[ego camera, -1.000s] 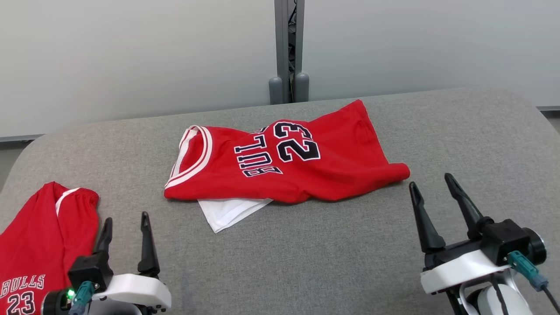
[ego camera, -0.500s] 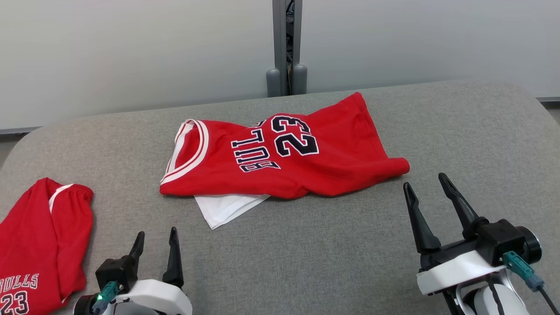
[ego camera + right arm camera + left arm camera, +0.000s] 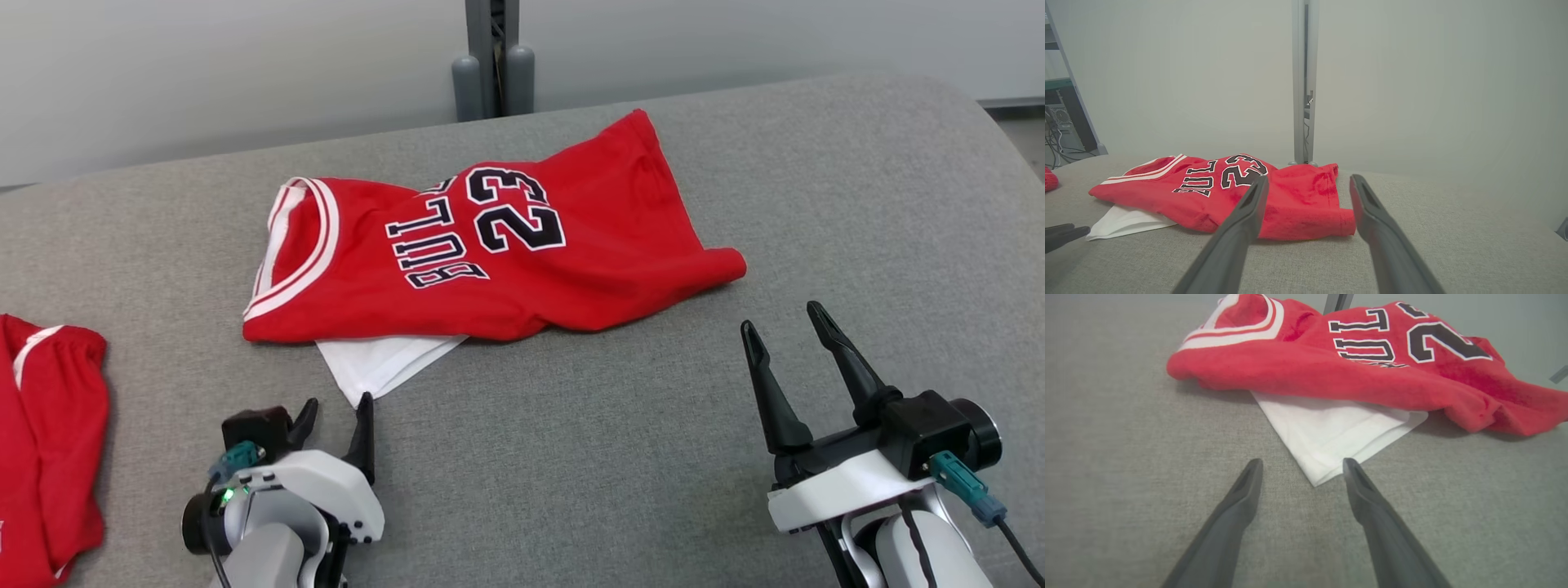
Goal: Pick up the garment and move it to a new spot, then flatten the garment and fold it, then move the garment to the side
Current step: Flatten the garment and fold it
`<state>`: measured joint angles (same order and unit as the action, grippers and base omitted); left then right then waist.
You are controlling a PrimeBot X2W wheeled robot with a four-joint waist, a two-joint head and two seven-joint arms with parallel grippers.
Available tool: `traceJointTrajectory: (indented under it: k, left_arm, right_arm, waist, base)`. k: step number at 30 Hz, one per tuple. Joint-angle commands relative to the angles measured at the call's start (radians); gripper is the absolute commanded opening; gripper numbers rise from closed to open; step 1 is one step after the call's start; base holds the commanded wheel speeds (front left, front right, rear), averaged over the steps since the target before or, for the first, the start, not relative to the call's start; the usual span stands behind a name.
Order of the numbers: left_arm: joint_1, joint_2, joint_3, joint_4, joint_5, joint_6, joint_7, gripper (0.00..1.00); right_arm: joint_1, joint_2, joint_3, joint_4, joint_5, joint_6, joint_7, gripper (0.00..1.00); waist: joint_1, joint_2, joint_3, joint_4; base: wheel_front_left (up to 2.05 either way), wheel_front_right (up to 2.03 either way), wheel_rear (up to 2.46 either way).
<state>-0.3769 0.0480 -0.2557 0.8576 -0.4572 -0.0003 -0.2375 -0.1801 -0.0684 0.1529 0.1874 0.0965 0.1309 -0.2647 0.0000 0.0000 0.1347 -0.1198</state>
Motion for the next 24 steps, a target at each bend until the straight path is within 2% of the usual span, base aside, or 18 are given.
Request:
traceJointTrajectory:
  k: [1, 7, 13, 15, 16, 18, 24]
  left_arm:
    - [-0.032, 0.005, -0.006, 0.023, -0.019, -0.008, 0.000, 1.00]
    - [-0.108, 0.004, -0.041, 0.133, -0.075, -0.013, 0.023, 1.00]
    - [-0.146, 0.001, -0.104, 0.195, -0.108, -0.058, 0.031, 1.00]
    - [-0.147, 0.000, -0.128, 0.207, -0.126, -0.072, 0.036, 0.18]
    - [-0.145, 0.000, -0.140, 0.212, -0.134, -0.075, 0.038, 0.00]
    - [-0.149, 0.001, -0.155, 0.217, -0.148, -0.079, 0.031, 0.00]
    - [-0.175, 0.006, -0.144, 0.205, -0.182, -0.039, -0.018, 0.00]
  right_arm:
    - [-0.014, -0.002, 0.001, -0.001, -0.001, 0.000, -0.001, 1.00]
    - [-0.017, 0.001, -0.003, 0.001, -0.001, 0.000, -0.001, 1.00]
    - [-0.027, 0.005, -0.008, 0.002, 0.005, 0.000, -0.001, 1.00]
    - [-0.030, 0.006, -0.010, 0.003, 0.004, 0.000, -0.001, 1.00]
    - [-0.030, 0.006, -0.010, 0.004, 0.004, 0.000, -0.001, 1.00]
    - [-0.033, 0.007, -0.010, 0.002, 0.011, 0.000, -0.001, 1.00]
    - [-0.027, 0.009, -0.031, 0.013, 0.023, 0.000, -0.001, 1.00]
  waist:
    - [0.0000, 0.0000, 0.014, -0.012]
    - [0.0000, 0.0000, 0.037, -0.021]
    - [0.0000, 0.0000, 0.047, -0.024]
    - [0.0000, 0.0000, 0.049, -0.024]
    - [0.0000, 0.0000, 0.049, -0.024]
    - [0.0000, 0.0000, 0.050, -0.023]
    - [0.0000, 0.0000, 0.048, -0.010]
  base:
    - [0.00, 0.00, 0.00]
    - [0.00, 0.00, 0.00]
    - [0.00, 0.00, 0.00]
    - [0.00, 0.00, 0.00]
    - [0.00, 0.00, 0.00]
    - [0.00, 0.00, 0.00]
    - [0.00, 0.00, 0.00]
